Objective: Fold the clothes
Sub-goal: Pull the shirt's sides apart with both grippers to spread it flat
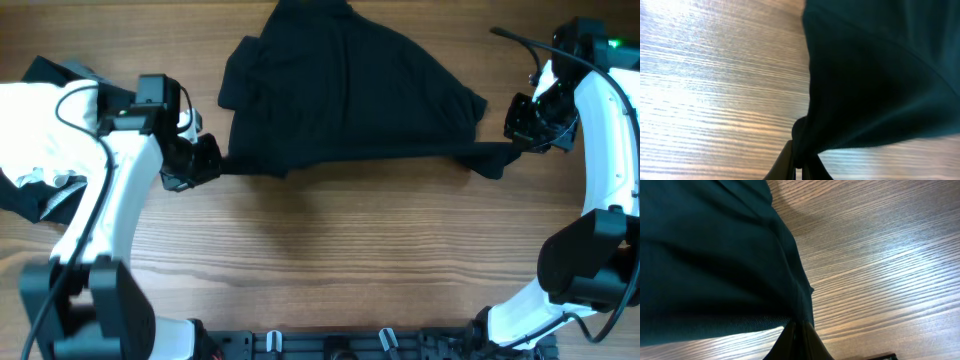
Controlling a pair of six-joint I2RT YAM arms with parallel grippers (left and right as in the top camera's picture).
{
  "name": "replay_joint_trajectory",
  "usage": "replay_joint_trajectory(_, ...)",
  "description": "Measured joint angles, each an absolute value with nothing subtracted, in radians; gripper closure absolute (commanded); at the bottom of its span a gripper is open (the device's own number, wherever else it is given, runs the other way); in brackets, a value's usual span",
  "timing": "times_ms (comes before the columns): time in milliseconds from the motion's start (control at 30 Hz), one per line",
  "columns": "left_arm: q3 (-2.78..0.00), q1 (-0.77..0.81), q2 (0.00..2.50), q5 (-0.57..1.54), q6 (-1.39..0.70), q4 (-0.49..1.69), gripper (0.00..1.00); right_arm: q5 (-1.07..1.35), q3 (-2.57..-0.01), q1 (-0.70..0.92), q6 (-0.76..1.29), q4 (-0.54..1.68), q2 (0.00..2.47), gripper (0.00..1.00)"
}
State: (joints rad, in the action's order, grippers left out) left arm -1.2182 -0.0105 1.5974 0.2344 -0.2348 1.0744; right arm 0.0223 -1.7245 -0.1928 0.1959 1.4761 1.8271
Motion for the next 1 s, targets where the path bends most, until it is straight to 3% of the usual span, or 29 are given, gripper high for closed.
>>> replay_joint_trajectory(267, -1.23, -0.032, 1.502, 0.257, -0.231, 1.266, 0.96, 0.022, -1.724, -0.193, 0.201, 1.602, 1.827, 0.94)
replay_joint_trajectory(533, -1.298, -0.128, 1.214, 0.241, -0.249, 1.376, 0.96, 0.022, -1.657, -0.171, 0.209, 1.599, 1.827, 0.93)
replay_joint_trajectory(833, -1.299, -0.145, 1.16, 0.175, -0.253, 1.481, 0.96, 0.022, -1.407, -0.112, 0.226, 1.427, 1.826, 0.65)
replay_joint_trajectory(1000, -1.299, -0.146, 1.165, 0.146, -0.253, 1.51, 0.96, 0.02, -1.323, -0.117, 0.231, 1.346, 1.826, 0.58)
